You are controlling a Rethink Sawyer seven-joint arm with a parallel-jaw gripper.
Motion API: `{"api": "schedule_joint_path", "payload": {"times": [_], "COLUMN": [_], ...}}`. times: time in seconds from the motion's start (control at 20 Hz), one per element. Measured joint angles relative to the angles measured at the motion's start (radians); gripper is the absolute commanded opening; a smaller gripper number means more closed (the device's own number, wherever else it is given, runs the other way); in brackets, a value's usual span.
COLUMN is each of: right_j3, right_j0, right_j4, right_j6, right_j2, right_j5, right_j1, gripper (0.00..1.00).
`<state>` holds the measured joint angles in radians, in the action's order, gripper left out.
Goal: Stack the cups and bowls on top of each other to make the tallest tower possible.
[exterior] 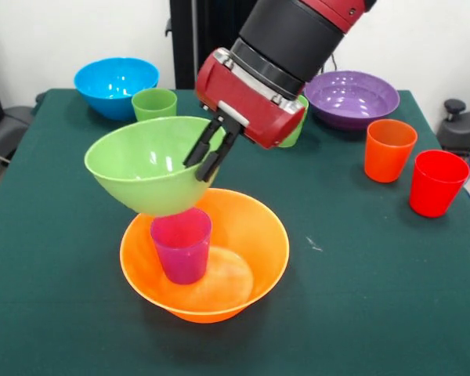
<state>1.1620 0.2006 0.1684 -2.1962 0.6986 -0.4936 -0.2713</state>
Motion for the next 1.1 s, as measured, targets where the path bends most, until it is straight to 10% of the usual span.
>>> {"api": "schedule_joint_path", "payload": {"times": [1.1], "right_j3": [-0.161], "right_j0": [0.009], "right_j4": [0.065], "right_j6": [0.000], "right_j2": [0.126], "right_j5": [-0.147], "right_j1": [0.183], "gripper": [0.00]}}
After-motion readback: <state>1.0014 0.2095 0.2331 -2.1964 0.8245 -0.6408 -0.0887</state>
